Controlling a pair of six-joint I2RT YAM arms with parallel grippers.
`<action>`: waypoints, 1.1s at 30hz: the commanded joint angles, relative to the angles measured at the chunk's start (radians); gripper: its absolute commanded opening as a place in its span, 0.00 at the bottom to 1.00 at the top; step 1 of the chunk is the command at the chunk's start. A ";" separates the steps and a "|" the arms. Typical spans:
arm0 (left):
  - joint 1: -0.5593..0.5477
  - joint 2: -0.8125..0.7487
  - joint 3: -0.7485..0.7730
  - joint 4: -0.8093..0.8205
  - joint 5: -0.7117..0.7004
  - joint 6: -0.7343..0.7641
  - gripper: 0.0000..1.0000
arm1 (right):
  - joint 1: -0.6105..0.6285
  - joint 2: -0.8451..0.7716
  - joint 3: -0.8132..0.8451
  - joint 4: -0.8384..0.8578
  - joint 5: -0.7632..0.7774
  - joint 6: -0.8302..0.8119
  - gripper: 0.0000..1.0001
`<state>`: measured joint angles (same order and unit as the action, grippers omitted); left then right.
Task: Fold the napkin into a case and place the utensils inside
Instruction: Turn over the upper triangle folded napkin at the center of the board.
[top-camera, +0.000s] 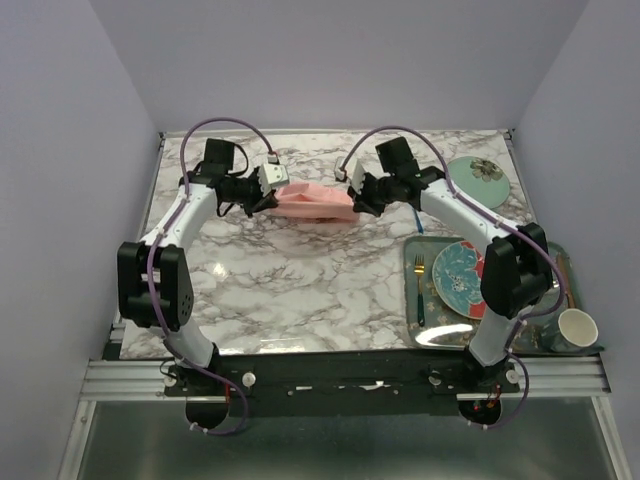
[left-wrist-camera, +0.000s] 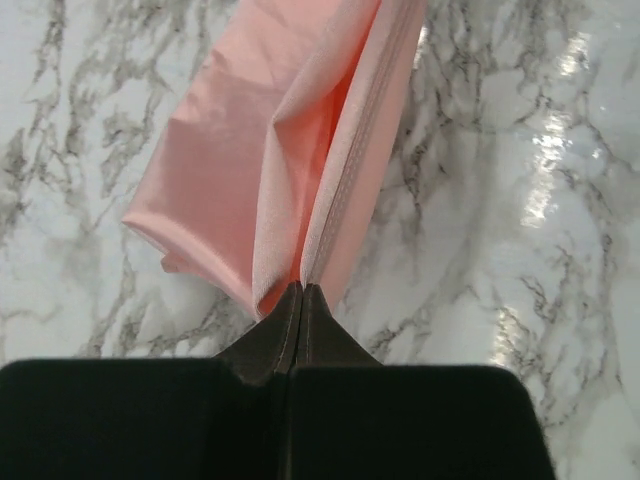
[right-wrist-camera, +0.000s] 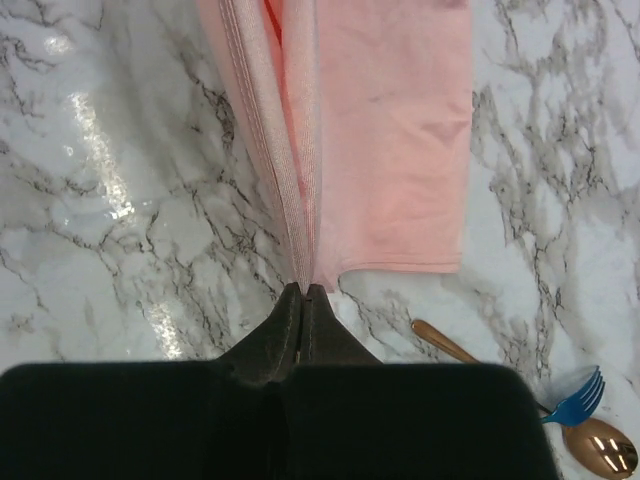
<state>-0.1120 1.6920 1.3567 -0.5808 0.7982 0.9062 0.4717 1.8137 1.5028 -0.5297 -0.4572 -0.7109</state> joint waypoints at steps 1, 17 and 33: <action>-0.009 -0.130 -0.119 -0.010 -0.007 0.086 0.00 | 0.015 -0.070 -0.091 0.074 0.025 -0.047 0.00; -0.003 -0.060 0.100 0.412 -0.198 -0.394 0.00 | -0.027 0.074 0.336 0.086 0.198 0.094 0.01; 0.014 0.244 0.389 0.635 -0.285 -0.409 0.00 | -0.074 0.348 0.659 0.230 0.247 0.005 0.01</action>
<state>-0.1192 1.9652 1.7409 -0.0021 0.5045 0.4500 0.4095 2.1895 2.1910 -0.4072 -0.2386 -0.6601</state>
